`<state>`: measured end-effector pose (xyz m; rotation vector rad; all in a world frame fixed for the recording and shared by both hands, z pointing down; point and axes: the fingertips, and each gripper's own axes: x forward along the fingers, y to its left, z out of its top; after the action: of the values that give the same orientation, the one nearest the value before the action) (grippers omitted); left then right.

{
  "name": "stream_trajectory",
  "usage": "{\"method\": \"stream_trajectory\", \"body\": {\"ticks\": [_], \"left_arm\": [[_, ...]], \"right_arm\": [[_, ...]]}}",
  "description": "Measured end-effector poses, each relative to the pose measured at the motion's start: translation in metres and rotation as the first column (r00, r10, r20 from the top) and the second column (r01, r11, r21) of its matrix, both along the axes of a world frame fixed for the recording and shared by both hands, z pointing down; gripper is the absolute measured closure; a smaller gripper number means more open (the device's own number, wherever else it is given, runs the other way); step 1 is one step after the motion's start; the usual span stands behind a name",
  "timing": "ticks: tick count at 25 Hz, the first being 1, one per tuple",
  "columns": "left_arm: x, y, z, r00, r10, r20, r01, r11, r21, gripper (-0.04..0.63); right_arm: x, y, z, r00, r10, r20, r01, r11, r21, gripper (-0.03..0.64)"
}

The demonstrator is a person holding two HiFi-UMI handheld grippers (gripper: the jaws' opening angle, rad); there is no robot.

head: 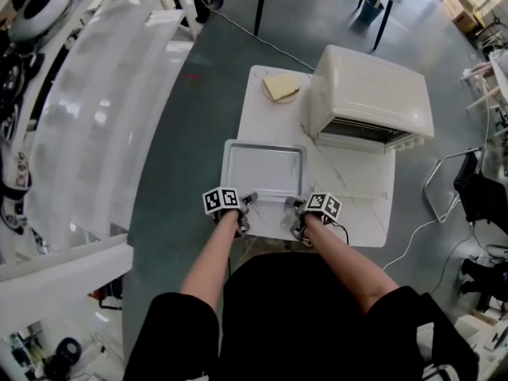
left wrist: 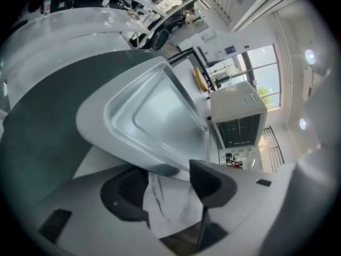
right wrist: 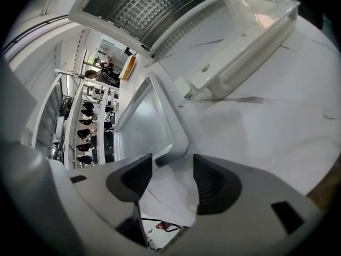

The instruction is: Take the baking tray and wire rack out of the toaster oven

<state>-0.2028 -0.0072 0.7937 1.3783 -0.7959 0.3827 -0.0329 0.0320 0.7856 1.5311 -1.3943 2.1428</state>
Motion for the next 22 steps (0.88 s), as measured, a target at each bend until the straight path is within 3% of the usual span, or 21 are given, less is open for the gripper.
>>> {"method": "stream_trajectory", "body": {"ticks": [3, 10, 13, 15, 19, 21, 22], "left_arm": [[0.001, 0.005, -0.002, 1.000, 0.011, -0.014, -0.011, 1.000, -0.008, 0.356], [-0.011, 0.020, -0.002, 0.996, -0.087, -0.034, 0.086, 0.996, -0.029, 0.350], [-0.009, 0.022, -0.012, 0.992, -0.111, -0.058, 0.111, 0.994, -0.009, 0.350], [-0.001, 0.023, -0.030, 0.987, -0.111, -0.114, 0.115, 0.993, 0.035, 0.350], [0.026, 0.017, -0.084, 0.972, -0.036, -0.231, 0.091, 0.969, 0.229, 0.351], [0.051, 0.011, -0.115, 0.965, 0.028, -0.262, 0.068, 0.934, 0.350, 0.356], [0.065, 0.010, -0.130, 0.961, 0.061, -0.268, 0.056, 0.911, 0.409, 0.392]], "right_arm": [[0.005, 0.005, 0.000, 1.000, -0.004, 0.003, 0.004, 1.000, 0.005, 0.374], [0.006, 0.012, -0.001, 0.998, -0.045, 0.033, 0.044, 0.999, 0.014, 0.374], [0.006, 0.006, -0.011, 0.996, -0.092, 0.002, 0.091, 0.994, 0.065, 0.374], [0.003, 0.004, -0.026, 0.989, -0.141, -0.034, 0.144, 0.981, 0.127, 0.374], [0.001, -0.007, -0.076, 0.967, -0.224, -0.124, 0.252, 0.916, 0.312, 0.378], [0.018, -0.020, -0.106, 0.948, -0.227, -0.224, 0.304, 0.855, 0.420, 0.399], [0.028, -0.026, -0.121, 0.935, -0.222, -0.276, 0.332, 0.821, 0.465, 0.430]]}}
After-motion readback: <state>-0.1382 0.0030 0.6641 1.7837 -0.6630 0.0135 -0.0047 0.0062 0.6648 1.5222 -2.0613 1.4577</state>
